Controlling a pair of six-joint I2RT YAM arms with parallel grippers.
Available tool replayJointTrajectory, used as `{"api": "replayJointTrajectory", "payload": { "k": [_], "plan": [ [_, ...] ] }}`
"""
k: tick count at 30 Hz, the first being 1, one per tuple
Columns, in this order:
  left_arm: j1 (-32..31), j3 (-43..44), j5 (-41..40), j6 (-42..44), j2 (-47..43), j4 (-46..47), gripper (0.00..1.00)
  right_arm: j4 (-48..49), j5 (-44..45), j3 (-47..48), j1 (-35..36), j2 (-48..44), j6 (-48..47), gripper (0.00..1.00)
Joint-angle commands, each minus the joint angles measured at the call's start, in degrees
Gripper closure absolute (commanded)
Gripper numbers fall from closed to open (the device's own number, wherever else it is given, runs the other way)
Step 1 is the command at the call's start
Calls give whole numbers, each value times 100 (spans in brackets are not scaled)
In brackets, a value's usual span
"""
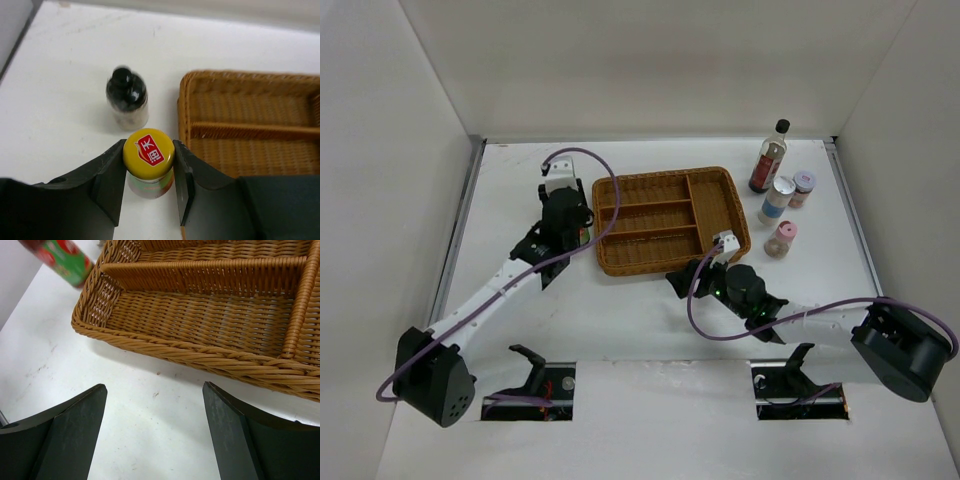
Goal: Organize the condiment bottles
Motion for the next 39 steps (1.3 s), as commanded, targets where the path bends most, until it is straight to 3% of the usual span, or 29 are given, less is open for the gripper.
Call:
{"api": "replayJointTrajectory", "payload": {
  "k": [1, 7, 16, 28, 34, 39],
  "plan": [
    [-16, 959, -193, 296, -134, 1217, 81, 313, -73, 183, 55, 5, -15, 16],
    [-34, 1829, 105, 481, 831, 1692, 81, 313, -90, 183, 55, -3, -32, 16],
    [80, 3349, 650, 455, 2537, 1693, 81, 278, -100, 157, 37, -82, -15, 16],
    [80, 3167, 896, 147, 3514, 1955, 79, 251, 6, 122, -42, -100, -58, 16],
    [72, 2683, 835, -46, 3637, 2193, 68, 225, 41, 148, -68, -12, -67, 15],
    [28, 2420, 817, -38, 3523, 2246, 44, 190, 76, 148, -103, -21, -93, 15]
  ]
}}
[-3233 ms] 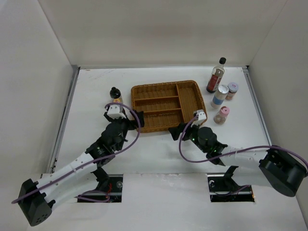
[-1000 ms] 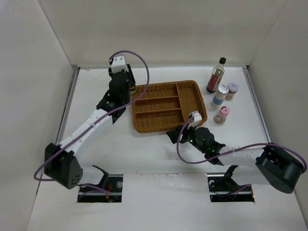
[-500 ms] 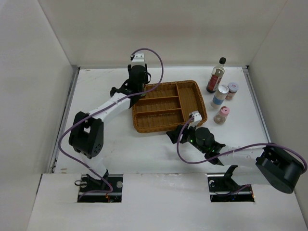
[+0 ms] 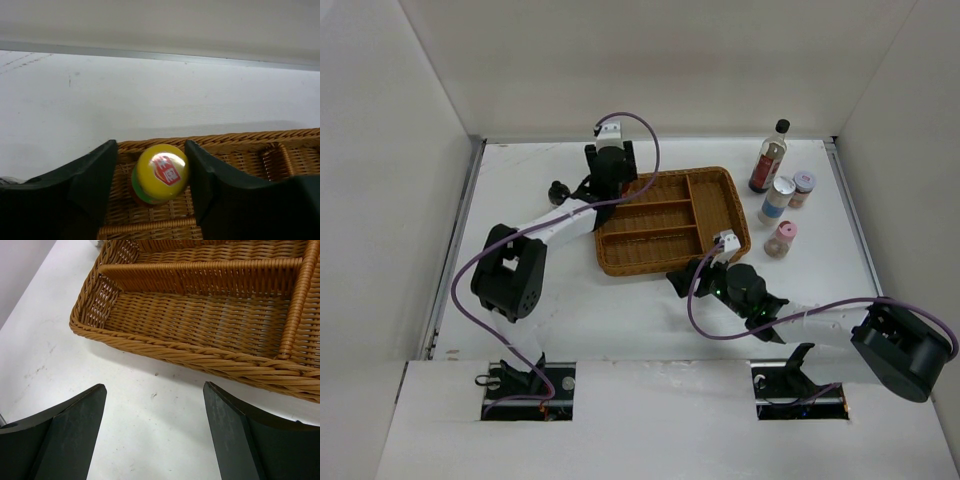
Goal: Organize the condiment bottles
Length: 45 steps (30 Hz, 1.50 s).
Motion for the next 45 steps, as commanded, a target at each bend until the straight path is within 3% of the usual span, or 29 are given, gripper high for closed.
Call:
{"api": "replayJointTrajectory", "payload": {
  "k": [1, 4, 7, 11, 20, 28, 36, 40, 45],
  "plan": [
    [-25, -175, -48, -99, -361, 508, 38, 194, 98, 148, -53, -10, -83, 15],
    [-34, -175, -48, -90, -484, 482, 26, 186, 116, 157, -53, 17, -83, 15],
    [-16, -228, -48, -64, -703, 465, 20, 185, 133, 148, -44, -36, -109, 14],
    [45, -412, -101, -55, -1160, 377, 18, 185, 133, 157, -44, -36, -100, 14],
    [721, -2011, -356, -679, -2435, -18, 17, 185, 142, 183, -35, -10, -100, 11],
    [1091, -2197, -338, -670, -1909, -239, 16, 185, 133, 175, 8, -71, -109, 3],
    [1293, -1986, -540, -626, -1206, 139, 17, 185, 89, 183, 44, -62, -109, 3],
    [1355, -1784, -523, -556, -959, 174, 20, 177, 63, 218, 44, -10, -109, 3],
    [1399, -1713, -479, -538, -801, 183, 48, 212, 54, 183, 35, 8, -74, 3]
  ]
}}
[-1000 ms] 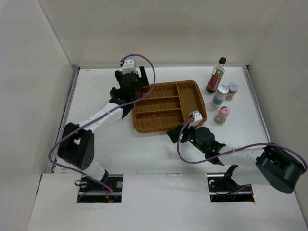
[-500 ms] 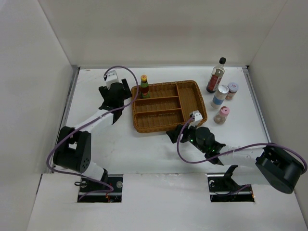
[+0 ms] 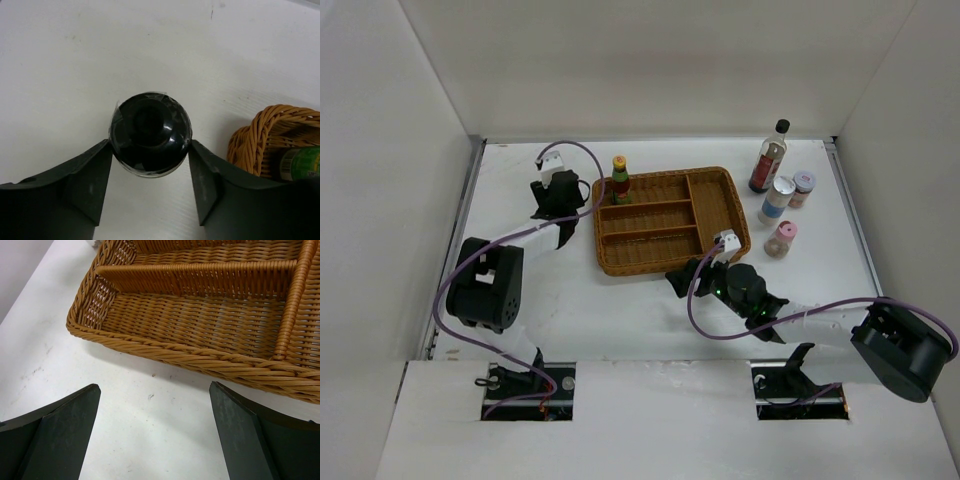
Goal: Organize the condiment bottles
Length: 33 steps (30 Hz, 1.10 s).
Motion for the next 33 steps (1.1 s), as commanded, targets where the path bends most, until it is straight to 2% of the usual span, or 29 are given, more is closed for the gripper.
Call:
{"api": "replayJointTrajectory", "payload": {
  "k": [1, 4, 9, 13, 16, 18, 20, 23, 25, 28, 33],
  "plan": [
    [48, 184, -83, -1, -107, 323, 57, 199, 15, 201, 57, 25, -24, 3],
    [48, -53, -136, 43, -406, 472, 68, 207, 41, 219, 57, 52, -67, 3],
    [-232, -677, -286, 61, -1670, 437, 70, 234, 6, 227, 57, 122, -50, 3],
    [-846, -1047, -286, 17, -2664, 218, 70, 260, 15, 210, 57, 113, -41, 3],
    [-1567, -1109, -329, -1, -2947, 165, 69, 269, 6, 227, 57, 140, -59, 3],
    [-1875, -1100, -347, -36, -2886, 235, 68, 269, 41, 227, 57, 131, -76, 4],
    [-2069, -942, -338, -45, -2649, 297, 68, 278, 6, 219, 57, 157, -68, 10],
    [-2193, -740, -233, -62, -2263, 489, 68, 252, 6, 236, 66, 105, -94, 29],
    [-2211, -661, -172, -62, -2034, 621, 68, 260, 6, 210, 118, 26, -138, 35],
    [-2219, -538, -75, -106, -1770, 683, 68, 278, 6, 166, 118, -36, -120, 36],
    [-2228, -485, 31, -115, -1348, 736, 68, 278, 68, 166, 127, -71, -155, 33]
  ]
}}
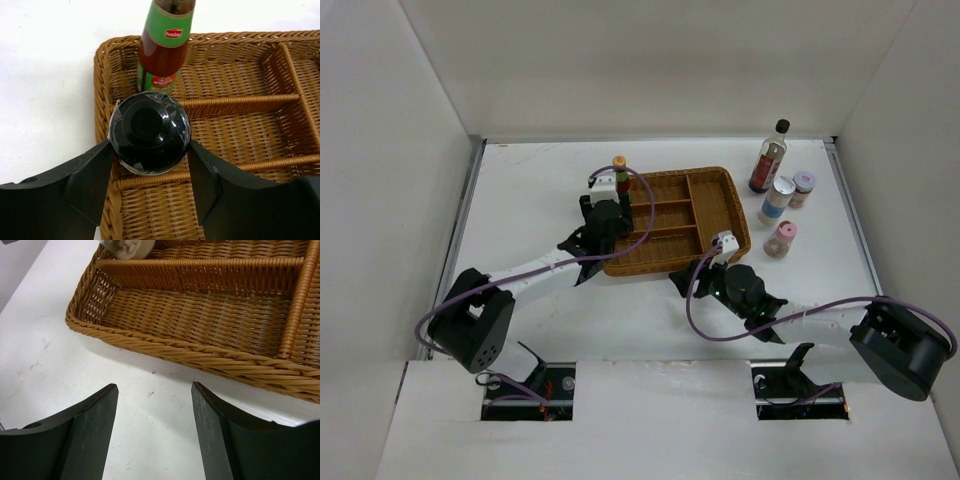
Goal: Organize the condiment bottles
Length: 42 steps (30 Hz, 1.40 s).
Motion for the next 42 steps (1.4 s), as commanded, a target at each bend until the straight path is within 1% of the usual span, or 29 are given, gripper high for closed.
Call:
{"api": "replayJointTrajectory", "payload": {
  "k": [1, 3, 4, 5, 6, 8, 9, 10, 11, 12, 14, 15, 16, 20, 23, 26, 29, 32, 34, 36, 37, 40, 41, 42],
  "plan": [
    [-27, 374, 90, -106, 106, 548, 67, 273, 57, 164, 64, -115, -48, 33],
    [-27, 374, 64, -106, 281, 478, 66, 256, 39, 164, 64, -89, -31, 33],
    [-18, 366, 29, -124, 369, 434, 65, 230, 39, 172, 64, -106, -39, 36],
    [-10, 340, -7, -185, 440, 425, 64, 229, 65, 172, 64, -132, -66, 40],
    [-1, 313, -16, -238, 493, 416, 63, 229, 65, 172, 64, -141, -66, 48],
    [26, 278, 46, -352, 607, 434, 60, 186, 39, 172, 64, -141, -48, 74],
    [26, 260, 63, -370, 642, 451, 59, 151, 4, 181, 64, -159, -22, 83],
    [34, 243, 89, -379, 660, 477, 56, 107, 13, 190, 64, -202, -22, 88],
    [43, 225, 107, -387, 669, 504, 52, 45, 47, 199, 64, -272, -48, 92],
    [61, 199, 116, -396, 669, 548, 45, 45, 74, 181, 90, -343, -66, 94],
    [69, 181, 168, -405, 573, 601, 28, 141, 144, 111, 116, -448, -22, 97],
    [70, 181, 204, -396, 494, 583, 21, 185, 197, 76, 116, -510, 4, 98],
    [70, 181, 230, -361, 380, 566, 0, 229, 258, 50, 134, -580, 74, 99],
    [113, 155, 239, -282, -182, 338, 0, 194, 373, 14, 152, -704, 364, 96],
    [148, 15, 265, -256, -858, 223, 0, 81, 320, 84, 152, -686, 418, 94],
    [184, -170, 239, -273, -1412, 214, 0, -236, 233, 181, 160, -756, 418, 100],
    [105, -459, -85, -405, -1975, 205, 0, -315, 416, 146, 99, -931, 383, 100],
    [-1, -855, -559, -694, -2433, 223, 0, -482, 768, 181, 108, -1309, 374, 100],
    [26, -1057, -911, -984, -2652, 22, 0, -780, 891, 417, 108, -1442, 339, 100],
    [95, -1347, -1035, -1195, -2872, -6, 0, -1358, 988, 882, 64, -1468, 312, 100],
    [139, -1487, -1070, -1266, -2977, -6, 0, -1709, 1101, 1171, -15, -1468, 295, 98],
    [385, -1778, -1036, -1485, -3259, -172, 0, -2441, 1392, 2068, -392, -1232, -55, 82],
    [482, -1840, -974, -1625, -3321, -277, 0, -2599, 1453, 2358, -602, -1092, -214, 78],
    [561, -1875, -869, -1740, -3373, -400, 0, -2749, 1532, 2665, -839, -925, -346, 71]
  ]
}}
